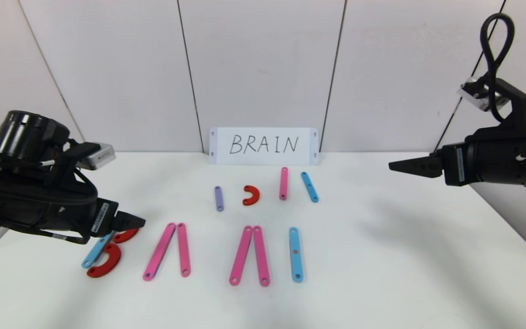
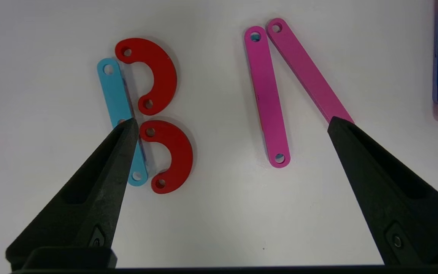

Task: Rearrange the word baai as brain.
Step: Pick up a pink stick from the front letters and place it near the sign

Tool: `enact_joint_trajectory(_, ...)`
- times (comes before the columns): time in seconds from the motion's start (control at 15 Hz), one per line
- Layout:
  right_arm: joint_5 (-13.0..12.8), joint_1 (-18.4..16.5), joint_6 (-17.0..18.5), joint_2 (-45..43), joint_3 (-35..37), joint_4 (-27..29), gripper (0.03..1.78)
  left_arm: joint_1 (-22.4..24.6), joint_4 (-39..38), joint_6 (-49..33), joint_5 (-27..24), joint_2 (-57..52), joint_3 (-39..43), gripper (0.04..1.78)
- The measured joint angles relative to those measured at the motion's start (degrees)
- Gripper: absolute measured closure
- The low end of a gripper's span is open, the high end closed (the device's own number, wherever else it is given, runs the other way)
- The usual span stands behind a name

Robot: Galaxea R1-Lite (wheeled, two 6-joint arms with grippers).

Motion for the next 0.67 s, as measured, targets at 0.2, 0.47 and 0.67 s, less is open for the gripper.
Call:
enact_joint_trajectory(0.2, -0.04, 0.91, 0.06, 1.07, 0.85, -0.21, 0.08, -2.27, -0.28, -0.13, 0.26, 3.27, 1.52, 0.08)
enact_joint_trajectory(0.47, -0.20, 2.62, 0.13, 1.79, 2.05, -0.29, 0.08, -3.58, -1.51, -1.05, 0.54, 7.30, 2.65, 0.08)
enact_joint_trajectory(0.67, -0.28, 2.93, 0.13, 2.08, 2.40, -0.33, 0.08, -4.08, -2.26, -1.18, 0.54, 9.72, 3.21, 0.08)
